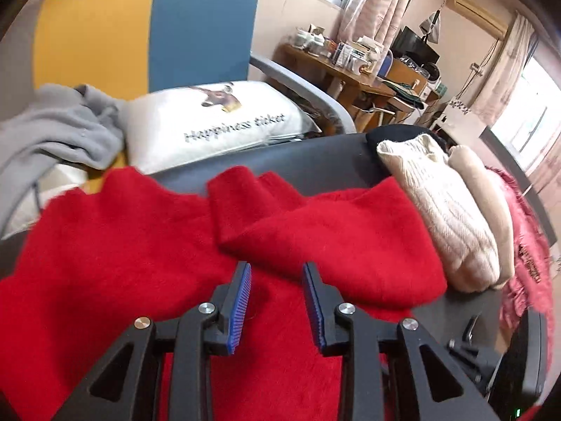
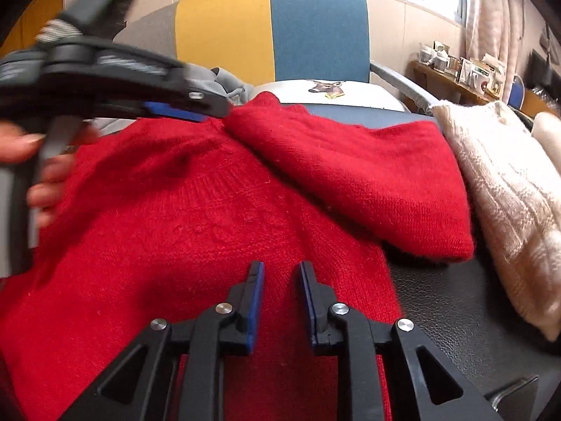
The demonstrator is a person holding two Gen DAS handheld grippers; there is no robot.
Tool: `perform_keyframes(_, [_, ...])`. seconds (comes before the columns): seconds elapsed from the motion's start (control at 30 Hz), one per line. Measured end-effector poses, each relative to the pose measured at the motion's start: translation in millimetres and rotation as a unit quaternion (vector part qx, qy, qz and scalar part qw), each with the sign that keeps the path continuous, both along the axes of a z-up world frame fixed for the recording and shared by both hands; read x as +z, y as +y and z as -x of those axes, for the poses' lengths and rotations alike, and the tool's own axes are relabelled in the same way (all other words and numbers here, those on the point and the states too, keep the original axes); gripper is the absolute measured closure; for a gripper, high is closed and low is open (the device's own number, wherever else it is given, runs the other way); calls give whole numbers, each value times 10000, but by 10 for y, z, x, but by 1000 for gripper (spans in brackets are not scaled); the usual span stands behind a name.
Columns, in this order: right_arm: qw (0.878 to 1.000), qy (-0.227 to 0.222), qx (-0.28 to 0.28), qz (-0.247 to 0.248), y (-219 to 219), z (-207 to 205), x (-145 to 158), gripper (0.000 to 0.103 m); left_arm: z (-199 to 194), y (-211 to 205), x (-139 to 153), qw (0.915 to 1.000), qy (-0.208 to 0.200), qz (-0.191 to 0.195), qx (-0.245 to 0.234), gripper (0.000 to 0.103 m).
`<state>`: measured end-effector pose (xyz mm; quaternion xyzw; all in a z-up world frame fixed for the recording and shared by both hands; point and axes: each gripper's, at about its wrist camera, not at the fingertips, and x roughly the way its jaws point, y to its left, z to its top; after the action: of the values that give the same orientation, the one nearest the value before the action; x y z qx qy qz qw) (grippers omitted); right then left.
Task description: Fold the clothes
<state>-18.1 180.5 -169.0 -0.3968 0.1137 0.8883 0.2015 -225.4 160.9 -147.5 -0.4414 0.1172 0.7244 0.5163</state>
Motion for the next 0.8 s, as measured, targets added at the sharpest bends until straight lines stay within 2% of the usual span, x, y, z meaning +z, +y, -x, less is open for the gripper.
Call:
perform_keyframes(0.1, [10000,19,-13,18,-11,-14,18,82,-44,155,-39,9996,238,17,-152,73])
perform_keyframes(0.2, [10000,12,-20,-16,-5,17,13,81,-45,310,-162,9993,153,293,-197,75])
perform_keyframes(0.23, [10000,4,-22,-34,-10,19,13,81,-46,359,-190,9988,107,428,-199,91])
perform_keyframes(0.27, [10000,-3,-24,-56,-20,18,17,81,-48,406,-214,9982,59,571,-197,99])
perform_keyframes(0.37, [10000,-7,-36,-82,-36,11,18,81,-137,438,-29,9983,211,497,-225,101])
perform_keyframes(0.5, [10000,43,-81,9,-13,-18,18,81,-261,333,455,9981,448,202,-374,102])
perform_keyframes(0.63, [9999,82,-108,84,-2,-39,23,81,-295,78,821,9995,184,101,-241,102])
perform_keyframes(0.73, [9999,84,-112,95,-4,-40,25,81,-292,-194,912,9993,82,282,239,101])
perform_keyframes(0.8, [9999,72,-115,81,-6,-36,24,81,-288,-335,795,9973,151,534,474,101])
